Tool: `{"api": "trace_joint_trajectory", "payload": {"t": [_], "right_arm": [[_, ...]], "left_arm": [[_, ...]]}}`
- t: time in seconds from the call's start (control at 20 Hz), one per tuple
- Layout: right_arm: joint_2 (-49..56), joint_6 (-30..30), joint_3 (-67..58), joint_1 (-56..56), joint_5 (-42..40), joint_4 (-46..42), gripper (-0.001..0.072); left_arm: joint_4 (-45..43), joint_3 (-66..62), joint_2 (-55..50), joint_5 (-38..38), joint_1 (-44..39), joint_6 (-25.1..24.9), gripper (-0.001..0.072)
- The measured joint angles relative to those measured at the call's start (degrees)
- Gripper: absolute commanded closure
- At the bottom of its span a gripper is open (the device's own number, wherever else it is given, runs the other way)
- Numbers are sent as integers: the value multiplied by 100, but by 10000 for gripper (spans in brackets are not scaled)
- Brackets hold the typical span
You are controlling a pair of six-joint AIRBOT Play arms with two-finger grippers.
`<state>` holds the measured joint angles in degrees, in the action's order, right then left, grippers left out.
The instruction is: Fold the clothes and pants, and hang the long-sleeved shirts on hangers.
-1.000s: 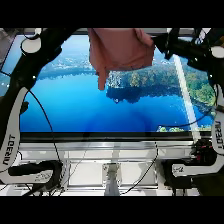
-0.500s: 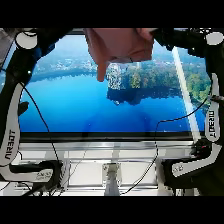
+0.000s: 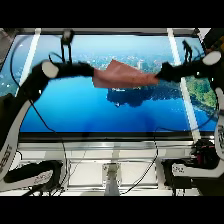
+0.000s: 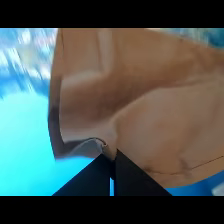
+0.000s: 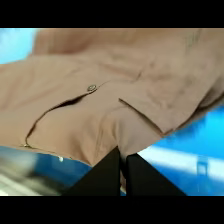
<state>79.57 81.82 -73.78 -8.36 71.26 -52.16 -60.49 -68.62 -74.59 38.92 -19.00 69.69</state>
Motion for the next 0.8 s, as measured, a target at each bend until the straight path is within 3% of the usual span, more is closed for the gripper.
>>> {"api": "trace_joint_trajectory", "payload": {"t": [0.35,0.5,0.8], "right_arm": [[-2070,72,3265,-11,52,63,704],[-3067,424,4352,-11,361,111,704],[-4806,1447,5547,-13,739,103,705]], "left_arm": [[-208,2177,1443,-280,-887,710,704],[-354,2632,2004,-343,-1329,1150,705],[-1663,2426,2284,-479,-1950,2518,705]]}}
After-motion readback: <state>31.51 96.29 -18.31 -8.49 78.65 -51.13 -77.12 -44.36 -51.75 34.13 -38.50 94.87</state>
